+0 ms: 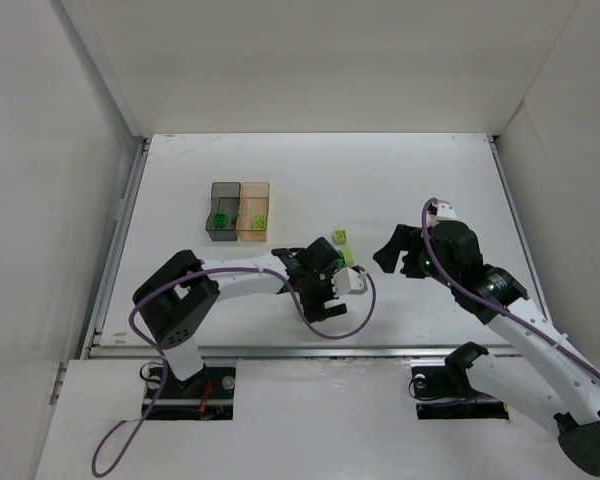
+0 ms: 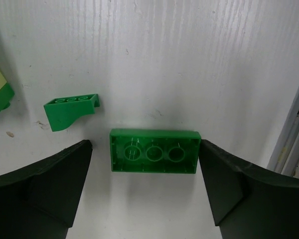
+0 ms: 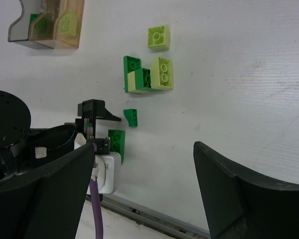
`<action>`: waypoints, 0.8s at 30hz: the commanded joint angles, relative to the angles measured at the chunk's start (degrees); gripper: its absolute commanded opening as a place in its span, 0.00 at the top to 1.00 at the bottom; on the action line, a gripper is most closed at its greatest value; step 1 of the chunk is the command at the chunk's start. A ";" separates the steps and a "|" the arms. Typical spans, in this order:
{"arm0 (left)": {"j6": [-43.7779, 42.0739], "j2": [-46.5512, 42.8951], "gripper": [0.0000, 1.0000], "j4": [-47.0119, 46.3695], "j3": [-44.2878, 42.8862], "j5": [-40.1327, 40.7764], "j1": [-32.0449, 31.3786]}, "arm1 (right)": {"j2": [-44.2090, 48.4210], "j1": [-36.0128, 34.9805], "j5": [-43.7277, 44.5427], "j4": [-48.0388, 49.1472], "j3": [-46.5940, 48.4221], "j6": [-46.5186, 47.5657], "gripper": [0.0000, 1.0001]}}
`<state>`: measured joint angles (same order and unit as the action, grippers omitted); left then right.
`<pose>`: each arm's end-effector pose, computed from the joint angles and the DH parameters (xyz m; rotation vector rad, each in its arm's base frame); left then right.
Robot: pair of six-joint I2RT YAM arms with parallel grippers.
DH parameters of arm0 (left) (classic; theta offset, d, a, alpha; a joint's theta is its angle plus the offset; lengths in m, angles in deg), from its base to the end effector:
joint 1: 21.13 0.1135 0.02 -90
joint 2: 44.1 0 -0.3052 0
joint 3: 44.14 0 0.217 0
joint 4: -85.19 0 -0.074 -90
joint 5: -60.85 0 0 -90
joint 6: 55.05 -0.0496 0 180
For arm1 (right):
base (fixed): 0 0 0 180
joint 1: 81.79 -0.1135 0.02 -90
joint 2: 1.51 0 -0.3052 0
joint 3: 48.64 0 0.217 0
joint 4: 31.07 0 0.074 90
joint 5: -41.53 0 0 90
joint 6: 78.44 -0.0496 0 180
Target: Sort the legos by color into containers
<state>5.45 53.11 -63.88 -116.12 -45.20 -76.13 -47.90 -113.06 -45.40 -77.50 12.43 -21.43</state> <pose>0.1737 -0.2719 0.2227 1.8146 1.8334 -0.5274 0.1077 0.0623 0.3245 0.0654 2.1836 0.5977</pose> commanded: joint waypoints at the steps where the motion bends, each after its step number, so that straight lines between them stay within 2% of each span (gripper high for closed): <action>1: -1.70 0.79 0.20 0.59 0.29 -1.35 -0.10 | 0.42 -0.64 1.24 1.90 -0.01 0.30 0.15; 2: -1.71 0.79 0.36 0.60 0.81 -1.87 -0.10 | 0.42 -0.64 1.24 1.89 -0.01 0.30 0.15; 5: -1.71 1.32 0.65 3.05 0.81 -3.27 -0.10 | 0.42 -0.64 1.24 1.89 -0.01 0.30 0.15; 6: -1.71 1.32 0.81 4.54 0.81 -3.98 -0.10 | 0.42 -0.64 1.24 1.89 -0.01 0.30 0.15; 8: -1.71 1.32 0.98 5.59 0.81 -3.99 -0.10 | 0.42 -0.64 1.24 1.89 -0.01 0.30 0.15; 9: -1.71 0.10 1.00 5.60 0.81 -3.99 -0.10 | 0.42 -0.64 1.24 2.42 -0.01 0.30 0.15; 16: -1.45 -10.09 1.00 9.30 0.04 -4.60 3.58 | -2.55 -0.64 0.71 4.44 0.60 1.52 0.15; 19: 0.66 -12.56 1.00 11.05 -3.74 -3.90 8.76 | -4.58 -0.64 0.18 5.67 1.91 2.84 0.15; 23: 6.98 -15.29 1.00 9.57 -8.22 0.22 18.77 | -9.58 -0.64 -0.87 8.13 4.90 5.21 0.13; 24: 9.87 -15.29 1.00 8.86 -8.94 3.63 23.23 | -10.46 -0.64 -0.87 8.13 5.43 5.22 0.13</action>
<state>9.15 40.57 -54.66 -121.49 -46.60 -58.89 -56.84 -113.06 -45.70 -74.66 13.83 -18.46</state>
